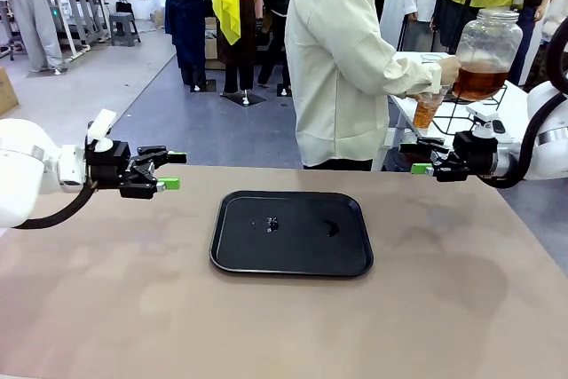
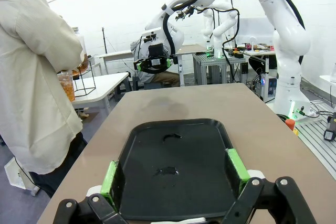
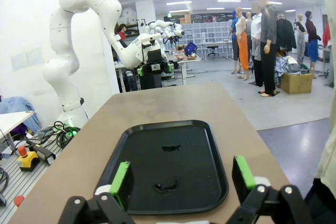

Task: Pour the drink into the iced cup.
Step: Open the gripper to release the iced cup you were holding.

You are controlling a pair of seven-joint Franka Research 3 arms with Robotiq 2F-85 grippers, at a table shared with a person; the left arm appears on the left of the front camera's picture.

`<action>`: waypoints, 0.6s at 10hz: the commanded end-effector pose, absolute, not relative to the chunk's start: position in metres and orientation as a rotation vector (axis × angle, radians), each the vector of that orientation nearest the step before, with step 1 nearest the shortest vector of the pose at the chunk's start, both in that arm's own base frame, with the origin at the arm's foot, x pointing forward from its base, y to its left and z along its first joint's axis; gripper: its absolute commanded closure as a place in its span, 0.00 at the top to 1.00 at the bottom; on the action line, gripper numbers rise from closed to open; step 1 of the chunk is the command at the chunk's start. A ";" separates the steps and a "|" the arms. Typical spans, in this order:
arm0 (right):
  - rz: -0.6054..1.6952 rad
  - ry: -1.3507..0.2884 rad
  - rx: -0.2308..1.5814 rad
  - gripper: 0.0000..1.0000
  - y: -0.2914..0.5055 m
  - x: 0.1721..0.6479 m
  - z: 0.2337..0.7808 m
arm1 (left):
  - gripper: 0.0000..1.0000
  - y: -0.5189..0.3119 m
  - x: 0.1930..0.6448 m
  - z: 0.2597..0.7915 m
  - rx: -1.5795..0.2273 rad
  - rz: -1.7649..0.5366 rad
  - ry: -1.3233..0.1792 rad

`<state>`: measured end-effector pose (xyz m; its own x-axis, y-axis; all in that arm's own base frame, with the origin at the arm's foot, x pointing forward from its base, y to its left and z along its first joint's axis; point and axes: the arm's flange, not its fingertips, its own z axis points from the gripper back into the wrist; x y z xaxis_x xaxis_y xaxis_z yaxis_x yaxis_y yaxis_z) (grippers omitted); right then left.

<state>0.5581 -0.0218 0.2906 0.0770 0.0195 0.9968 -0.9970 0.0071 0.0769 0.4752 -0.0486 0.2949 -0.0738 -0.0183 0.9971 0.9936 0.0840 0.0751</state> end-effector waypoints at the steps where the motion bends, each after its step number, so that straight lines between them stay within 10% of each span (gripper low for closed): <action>1: 1.157 -1.139 1.227 1.00 -0.021 0.558 0.293 | 1.00 -0.049 0.477 0.297 -1.091 -1.210 -1.290; 6: 1.157 -1.139 1.227 1.00 -0.021 0.558 0.293 | 1.00 -0.049 0.477 0.297 -1.091 -1.210 -1.290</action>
